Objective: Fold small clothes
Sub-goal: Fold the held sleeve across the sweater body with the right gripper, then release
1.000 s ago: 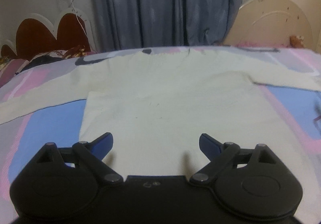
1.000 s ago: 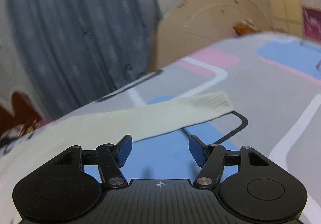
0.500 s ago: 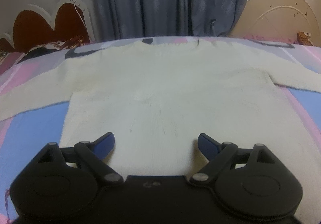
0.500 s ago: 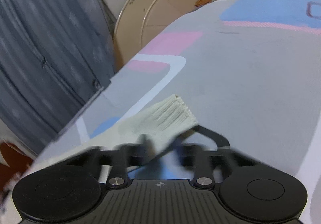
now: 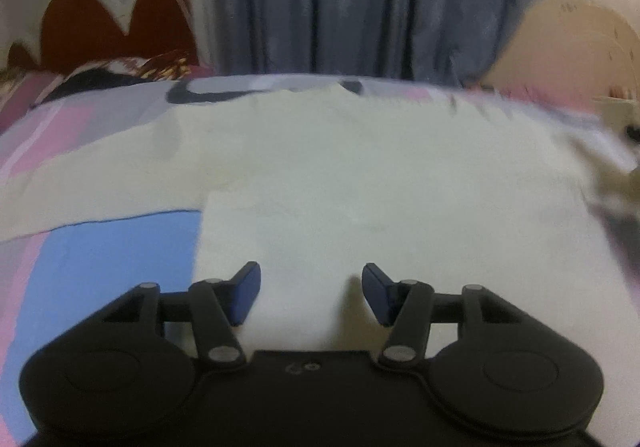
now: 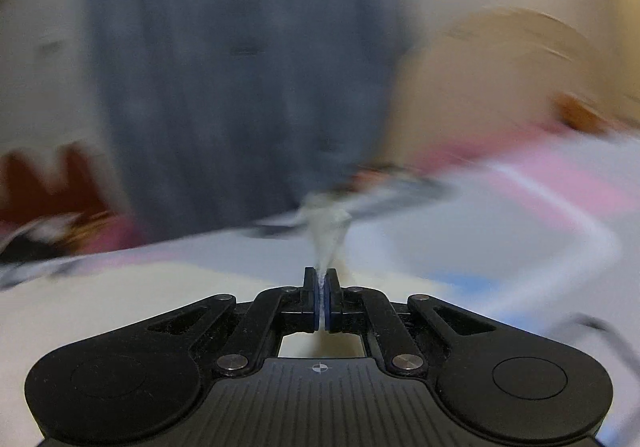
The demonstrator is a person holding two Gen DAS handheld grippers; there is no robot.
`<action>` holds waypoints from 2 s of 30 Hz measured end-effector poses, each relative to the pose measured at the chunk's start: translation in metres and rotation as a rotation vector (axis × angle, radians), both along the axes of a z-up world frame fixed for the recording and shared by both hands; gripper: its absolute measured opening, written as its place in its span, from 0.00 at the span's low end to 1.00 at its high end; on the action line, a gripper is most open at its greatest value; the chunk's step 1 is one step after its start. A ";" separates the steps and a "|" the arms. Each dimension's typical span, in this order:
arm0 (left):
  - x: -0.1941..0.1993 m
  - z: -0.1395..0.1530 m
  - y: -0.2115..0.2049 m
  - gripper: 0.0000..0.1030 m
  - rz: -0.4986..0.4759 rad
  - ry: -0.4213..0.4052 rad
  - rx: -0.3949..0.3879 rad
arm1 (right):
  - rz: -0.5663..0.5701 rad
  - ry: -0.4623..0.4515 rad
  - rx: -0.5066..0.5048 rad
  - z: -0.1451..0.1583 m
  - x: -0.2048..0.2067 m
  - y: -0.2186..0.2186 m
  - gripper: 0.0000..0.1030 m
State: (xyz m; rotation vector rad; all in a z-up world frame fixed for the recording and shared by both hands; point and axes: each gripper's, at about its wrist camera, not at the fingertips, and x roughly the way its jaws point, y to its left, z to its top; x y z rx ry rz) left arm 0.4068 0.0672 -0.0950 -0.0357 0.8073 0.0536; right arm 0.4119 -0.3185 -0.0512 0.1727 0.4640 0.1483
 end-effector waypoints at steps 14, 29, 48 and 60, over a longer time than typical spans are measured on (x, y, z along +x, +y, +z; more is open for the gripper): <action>-0.009 0.004 0.081 0.51 0.157 -0.035 -0.102 | 0.588 0.059 -0.126 -0.061 0.009 0.289 0.02; 0.078 -0.017 0.031 0.32 0.075 -0.007 -0.318 | 0.280 0.097 -0.086 -0.039 -0.003 0.155 0.18; 0.064 -0.010 0.069 0.05 0.147 -0.134 -0.218 | -0.156 0.106 0.236 -0.017 -0.008 -0.001 0.18; 0.071 -0.021 0.064 0.20 0.105 -0.103 -0.120 | 0.057 0.204 0.002 -0.048 0.013 0.073 0.18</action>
